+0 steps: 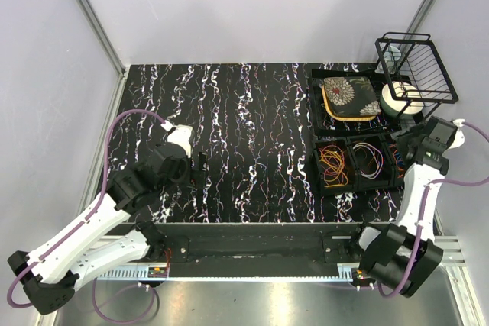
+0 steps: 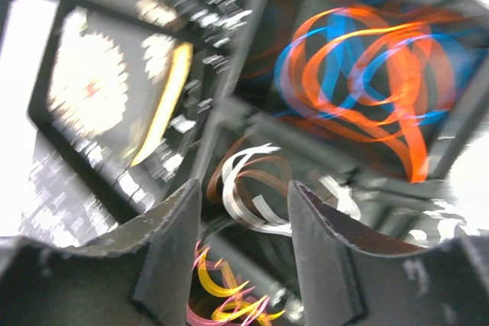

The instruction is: Untangle the cables

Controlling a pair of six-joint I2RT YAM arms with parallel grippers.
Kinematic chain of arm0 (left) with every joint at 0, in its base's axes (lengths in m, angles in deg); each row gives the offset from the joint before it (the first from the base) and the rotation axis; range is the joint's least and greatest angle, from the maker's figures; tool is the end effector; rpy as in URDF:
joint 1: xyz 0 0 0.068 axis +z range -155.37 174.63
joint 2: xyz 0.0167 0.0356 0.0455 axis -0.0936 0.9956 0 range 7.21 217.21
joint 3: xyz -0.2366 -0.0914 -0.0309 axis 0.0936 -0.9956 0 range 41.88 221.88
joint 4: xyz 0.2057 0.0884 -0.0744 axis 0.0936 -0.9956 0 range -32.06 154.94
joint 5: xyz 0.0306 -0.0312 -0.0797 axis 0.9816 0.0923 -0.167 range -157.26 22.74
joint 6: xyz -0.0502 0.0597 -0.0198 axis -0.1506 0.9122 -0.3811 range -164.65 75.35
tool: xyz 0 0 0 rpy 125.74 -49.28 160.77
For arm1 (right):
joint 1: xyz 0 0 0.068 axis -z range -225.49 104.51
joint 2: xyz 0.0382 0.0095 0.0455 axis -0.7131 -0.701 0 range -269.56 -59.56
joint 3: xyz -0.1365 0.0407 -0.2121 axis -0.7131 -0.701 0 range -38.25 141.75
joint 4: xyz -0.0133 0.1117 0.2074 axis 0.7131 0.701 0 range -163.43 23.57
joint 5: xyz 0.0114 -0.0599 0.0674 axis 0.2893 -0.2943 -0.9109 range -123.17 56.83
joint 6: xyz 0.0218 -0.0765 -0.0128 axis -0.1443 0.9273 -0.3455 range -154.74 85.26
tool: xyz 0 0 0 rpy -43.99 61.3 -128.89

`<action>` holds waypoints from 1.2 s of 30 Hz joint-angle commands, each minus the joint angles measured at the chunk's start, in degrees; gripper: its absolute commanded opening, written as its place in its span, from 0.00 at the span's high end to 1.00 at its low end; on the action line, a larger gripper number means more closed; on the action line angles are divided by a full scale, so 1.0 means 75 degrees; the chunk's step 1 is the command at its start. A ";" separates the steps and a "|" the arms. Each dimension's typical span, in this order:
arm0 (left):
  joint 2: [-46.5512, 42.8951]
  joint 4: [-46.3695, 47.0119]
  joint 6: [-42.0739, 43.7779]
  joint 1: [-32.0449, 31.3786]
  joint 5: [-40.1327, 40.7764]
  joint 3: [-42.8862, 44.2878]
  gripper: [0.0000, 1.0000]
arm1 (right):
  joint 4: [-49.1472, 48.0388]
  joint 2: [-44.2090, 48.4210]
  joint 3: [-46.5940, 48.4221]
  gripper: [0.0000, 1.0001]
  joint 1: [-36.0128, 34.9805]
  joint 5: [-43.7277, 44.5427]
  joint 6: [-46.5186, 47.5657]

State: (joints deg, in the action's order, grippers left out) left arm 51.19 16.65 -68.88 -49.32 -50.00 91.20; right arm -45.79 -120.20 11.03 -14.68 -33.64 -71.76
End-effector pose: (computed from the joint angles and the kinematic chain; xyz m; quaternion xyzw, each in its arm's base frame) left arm 0.1270 -0.0940 0.2687 0.0962 0.9034 -0.1072 0.4039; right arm 0.2032 -0.1204 0.2535 0.5021 0.7500 0.0270 0.4297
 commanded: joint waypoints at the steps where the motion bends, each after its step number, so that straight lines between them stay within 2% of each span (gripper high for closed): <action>1: -0.0169 0.0357 0.0020 0.0023 -0.0027 -0.0037 0.01 | -0.0379 0.0421 0.0203 0.40 -0.0111 -0.1915 0.0060; 4: -0.0251 0.0369 0.0020 0.0035 -0.0004 -0.0049 0.01 | -0.0544 0.0667 0.0250 0.36 -0.0379 -0.2361 0.0130; 7: -0.0275 0.0357 -0.0004 0.0035 0.0043 -0.0060 0.01 | -0.0463 0.0796 0.0519 0.30 -0.0906 -0.2282 0.0270; 11: -0.0240 0.0357 0.0008 0.0035 0.0008 -0.0049 0.01 | -0.0415 0.1170 0.0766 0.21 -0.2322 -0.1801 0.0459; 15: -0.0252 0.0357 -0.0027 0.0035 0.0125 -0.0060 0.01 | -0.0451 0.1441 0.0766 0.08 -0.3168 -0.1835 0.0831; 18: -0.0170 0.0322 -0.0074 0.0035 0.0277 -0.0061 0.01 | -0.0311 0.1546 0.0719 0.07 -0.3742 -0.1941 0.1231; 25: 0.0181 0.0146 -0.0203 0.0480 0.0698 0.0103 0.01 | -0.0380 0.2143 -0.0030 0.08 -0.3932 -0.2666 0.1419; 29: 0.0638 -0.0123 -0.0775 0.0597 0.2252 0.0198 0.01 | -0.0474 0.2448 -0.0253 0.08 -0.3967 -0.2902 0.1408; 32: 0.0930 0.0402 -0.0509 0.0633 0.2945 0.0034 0.01 | -0.0392 0.2542 -0.0301 0.08 -0.3979 -0.2914 0.1408; 35: 0.1165 0.1537 0.0343 0.0877 0.3428 -0.0259 0.01 | -0.0252 0.2449 -0.0336 0.07 -0.3979 -0.2622 0.1291; 36: 0.1201 0.2283 0.0614 0.0995 0.3418 -0.0364 0.01 | -0.0089 0.2402 -0.0336 0.07 -0.3967 -0.2354 0.1268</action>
State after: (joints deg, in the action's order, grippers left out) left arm 58.82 19.27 -70.93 -44.16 -33.22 90.66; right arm -47.06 -101.82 8.60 -44.08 -53.62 -62.42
